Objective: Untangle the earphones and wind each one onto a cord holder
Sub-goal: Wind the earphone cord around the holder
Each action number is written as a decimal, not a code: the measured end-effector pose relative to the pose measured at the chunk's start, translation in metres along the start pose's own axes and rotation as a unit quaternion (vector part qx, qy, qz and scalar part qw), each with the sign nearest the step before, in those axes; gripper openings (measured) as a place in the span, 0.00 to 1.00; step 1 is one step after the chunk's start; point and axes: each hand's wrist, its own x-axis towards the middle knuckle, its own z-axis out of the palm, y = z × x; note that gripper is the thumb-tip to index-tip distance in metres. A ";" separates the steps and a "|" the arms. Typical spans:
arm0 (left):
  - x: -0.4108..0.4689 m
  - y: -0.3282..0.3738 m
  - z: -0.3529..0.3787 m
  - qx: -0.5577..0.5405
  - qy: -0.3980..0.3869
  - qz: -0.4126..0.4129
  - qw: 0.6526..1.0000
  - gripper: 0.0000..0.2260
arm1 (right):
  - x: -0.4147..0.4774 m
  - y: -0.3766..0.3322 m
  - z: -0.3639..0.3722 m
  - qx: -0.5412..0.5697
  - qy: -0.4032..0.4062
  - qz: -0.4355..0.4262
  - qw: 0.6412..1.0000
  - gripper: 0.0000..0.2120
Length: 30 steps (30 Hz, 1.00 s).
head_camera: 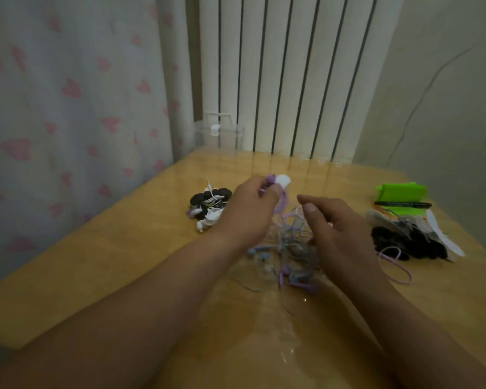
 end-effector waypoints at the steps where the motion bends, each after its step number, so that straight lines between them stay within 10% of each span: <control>1: 0.002 -0.003 -0.010 0.048 0.009 0.010 0.999 0.06 | 0.002 0.001 -0.004 -0.004 0.027 -0.003 1.000 0.10; 7: -0.008 -0.071 -0.068 0.523 0.006 0.126 0.843 0.15 | 0.015 0.011 -0.018 0.038 0.129 0.031 0.990 0.09; 16: 0.029 -0.089 -0.074 0.556 0.022 0.158 0.815 0.09 | 0.015 0.022 -0.019 0.003 0.118 0.025 0.993 0.09; 21: 0.010 -0.085 -0.076 0.476 -0.013 0.139 0.868 0.21 | 0.017 0.025 -0.026 0.009 0.129 0.039 0.991 0.08; 30: 0.026 -0.088 -0.083 0.529 -0.038 0.086 0.844 0.28 | 0.018 0.025 -0.026 0.014 0.145 0.012 0.989 0.08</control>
